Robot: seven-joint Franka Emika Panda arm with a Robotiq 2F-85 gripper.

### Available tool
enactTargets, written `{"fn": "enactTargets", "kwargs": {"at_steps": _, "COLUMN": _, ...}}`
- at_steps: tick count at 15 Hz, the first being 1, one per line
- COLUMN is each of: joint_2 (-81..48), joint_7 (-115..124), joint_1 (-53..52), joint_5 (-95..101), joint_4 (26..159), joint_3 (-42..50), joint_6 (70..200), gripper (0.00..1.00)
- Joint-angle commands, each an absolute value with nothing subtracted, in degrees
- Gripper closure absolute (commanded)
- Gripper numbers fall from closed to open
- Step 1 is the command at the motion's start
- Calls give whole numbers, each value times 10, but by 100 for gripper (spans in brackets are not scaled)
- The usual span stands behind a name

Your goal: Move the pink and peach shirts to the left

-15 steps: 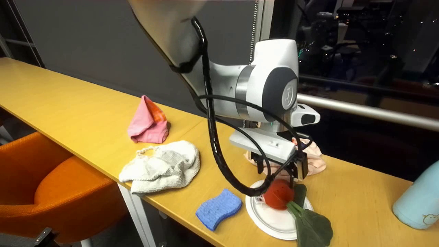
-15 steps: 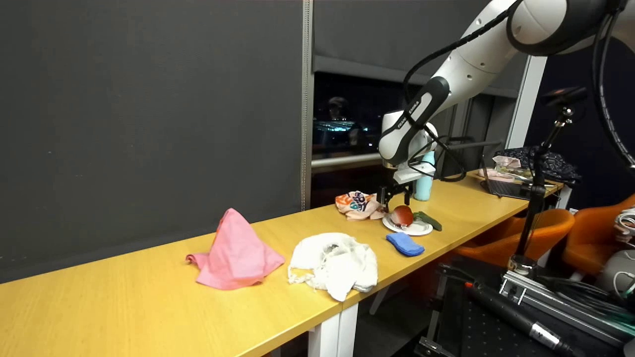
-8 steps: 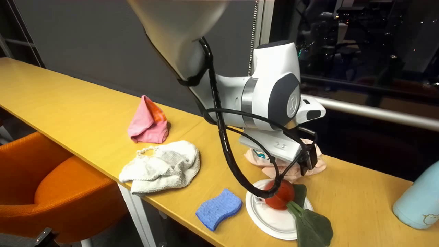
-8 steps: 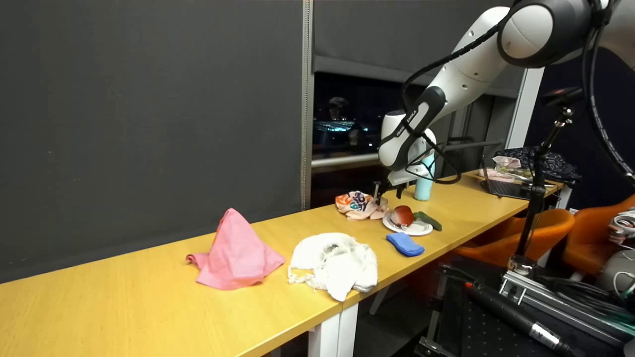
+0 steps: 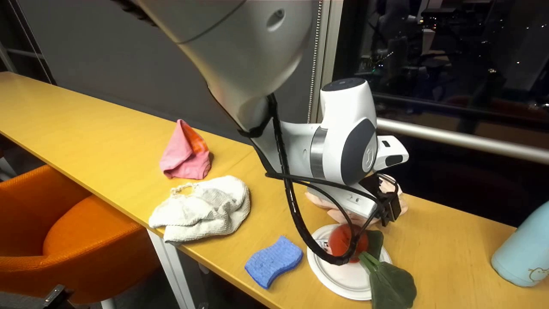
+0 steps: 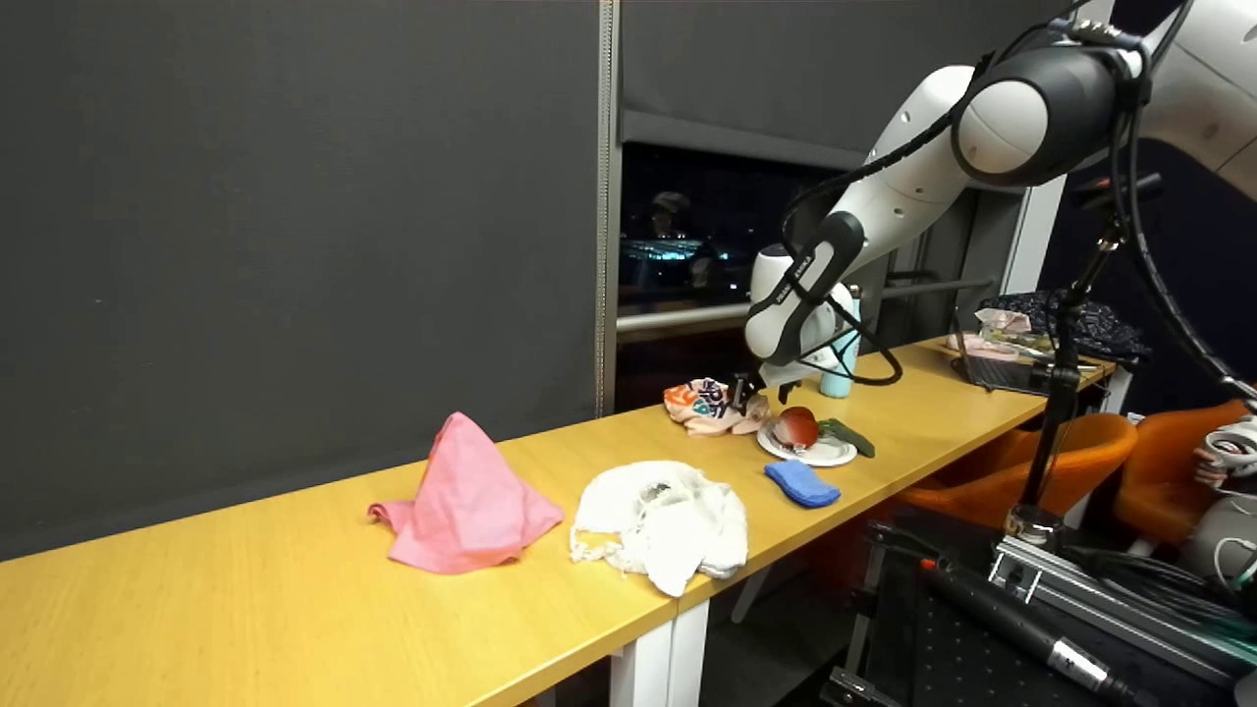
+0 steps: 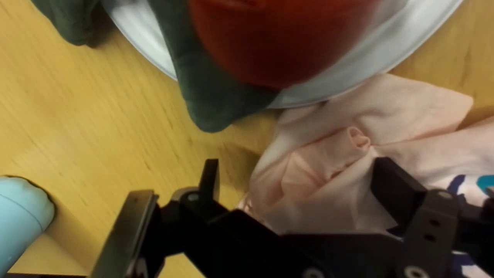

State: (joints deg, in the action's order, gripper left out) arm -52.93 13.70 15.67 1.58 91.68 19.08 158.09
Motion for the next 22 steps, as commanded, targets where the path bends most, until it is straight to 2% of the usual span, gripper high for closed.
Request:
{"fn": "enactTargets", "kwargs": {"at_steps": 1, "joint_2": -567, "joint_7": 140, "joint_1": 168, "joint_5": 1, "joint_4": 877, "joint_3": 196, "joint_6": 1613, "gripper": 28}}
{"fn": "enactTargets", "kwargs": {"at_steps": 8, "joint_2": -560, "joint_7": 141, "joint_1": 163, "joint_5": -5, "joint_4": 881, "joint_3": 209, "joint_6": 1631, "gripper": 82}}
{"fn": "enactTargets", "kwargs": {"at_steps": 11, "joint_2": -540, "joint_7": 140, "joint_1": 155, "joint_5": -2, "joint_4": 889, "joint_3": 210, "joint_6": 1621, "gripper": 100}}
{"fn": "enactTargets", "kwargs": {"at_steps": 22, "joint_2": -321, "joint_7": 147, "joint_1": 12, "joint_5": 29, "joint_4": 984, "joint_3": 205, "joint_6": 1614, "gripper": 99}}
